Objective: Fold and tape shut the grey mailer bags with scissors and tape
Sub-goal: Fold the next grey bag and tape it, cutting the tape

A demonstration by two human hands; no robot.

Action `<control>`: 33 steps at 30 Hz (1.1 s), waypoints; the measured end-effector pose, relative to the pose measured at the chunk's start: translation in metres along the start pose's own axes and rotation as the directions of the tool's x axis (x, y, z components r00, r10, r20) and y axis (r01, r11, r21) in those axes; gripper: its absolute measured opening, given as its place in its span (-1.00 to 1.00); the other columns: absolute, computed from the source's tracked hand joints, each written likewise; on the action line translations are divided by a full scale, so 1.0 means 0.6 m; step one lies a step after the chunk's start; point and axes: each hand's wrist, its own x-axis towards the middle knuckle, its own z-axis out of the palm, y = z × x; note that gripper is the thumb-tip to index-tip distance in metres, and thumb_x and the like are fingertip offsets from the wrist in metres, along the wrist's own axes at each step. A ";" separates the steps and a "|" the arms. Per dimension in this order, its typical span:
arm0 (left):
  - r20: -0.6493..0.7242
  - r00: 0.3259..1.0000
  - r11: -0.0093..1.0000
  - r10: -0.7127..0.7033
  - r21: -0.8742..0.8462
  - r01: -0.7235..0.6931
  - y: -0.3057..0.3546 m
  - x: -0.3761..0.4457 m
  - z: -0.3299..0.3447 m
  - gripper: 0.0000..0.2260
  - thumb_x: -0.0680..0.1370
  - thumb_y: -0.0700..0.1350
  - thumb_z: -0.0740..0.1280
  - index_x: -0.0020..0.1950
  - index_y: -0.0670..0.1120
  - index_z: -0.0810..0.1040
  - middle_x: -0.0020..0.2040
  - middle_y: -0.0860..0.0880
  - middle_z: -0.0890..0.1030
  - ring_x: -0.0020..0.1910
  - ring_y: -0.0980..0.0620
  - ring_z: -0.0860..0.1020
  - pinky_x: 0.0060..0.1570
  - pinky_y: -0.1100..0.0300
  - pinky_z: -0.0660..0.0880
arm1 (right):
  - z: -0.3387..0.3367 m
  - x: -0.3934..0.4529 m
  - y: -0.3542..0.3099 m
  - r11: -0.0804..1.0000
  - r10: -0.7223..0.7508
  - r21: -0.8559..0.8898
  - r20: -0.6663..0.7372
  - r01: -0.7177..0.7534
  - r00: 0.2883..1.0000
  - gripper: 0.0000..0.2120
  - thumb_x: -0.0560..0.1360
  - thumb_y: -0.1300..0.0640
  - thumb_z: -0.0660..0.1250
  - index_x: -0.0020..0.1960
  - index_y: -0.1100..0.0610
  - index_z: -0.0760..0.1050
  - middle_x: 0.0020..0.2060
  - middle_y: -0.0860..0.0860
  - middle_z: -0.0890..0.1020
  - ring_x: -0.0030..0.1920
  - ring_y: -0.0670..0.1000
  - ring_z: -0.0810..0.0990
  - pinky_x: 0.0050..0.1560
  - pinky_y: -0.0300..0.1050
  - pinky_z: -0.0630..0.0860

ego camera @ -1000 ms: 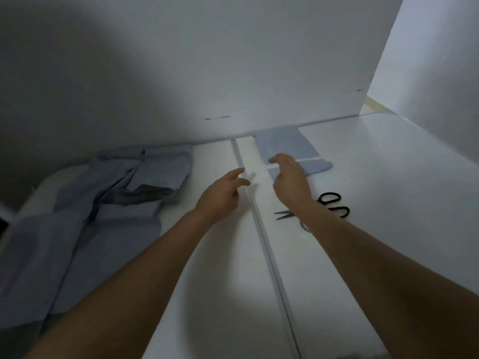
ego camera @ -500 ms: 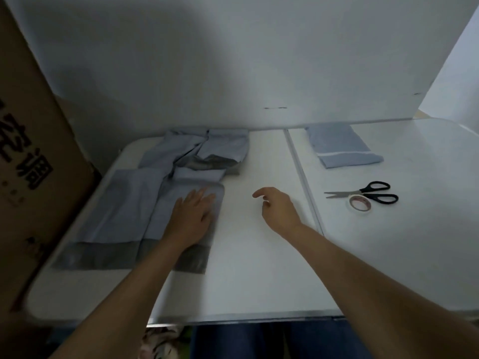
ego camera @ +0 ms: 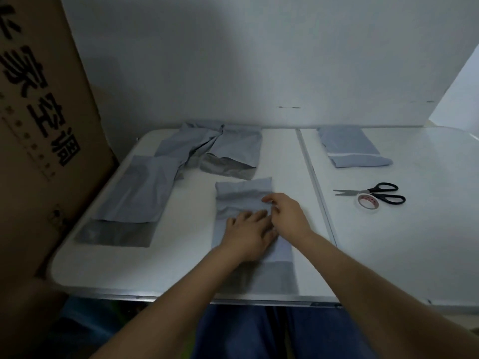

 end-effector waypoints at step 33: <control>-0.269 0.937 0.974 0.225 0.029 -0.225 -0.061 0.147 0.023 -0.48 0.57 0.24 -0.01 0.45 0.06 0.37 0.43 -0.02 0.36 0.36 -0.04 0.34 0.30 0.08 0.30 | -0.012 0.023 0.101 0.858 -0.149 -0.501 -0.032 0.113 0.988 -0.51 0.56 -0.02 0.06 0.32 0.25 0.47 0.30 0.19 0.49 0.32 0.18 0.46 0.32 0.07 0.40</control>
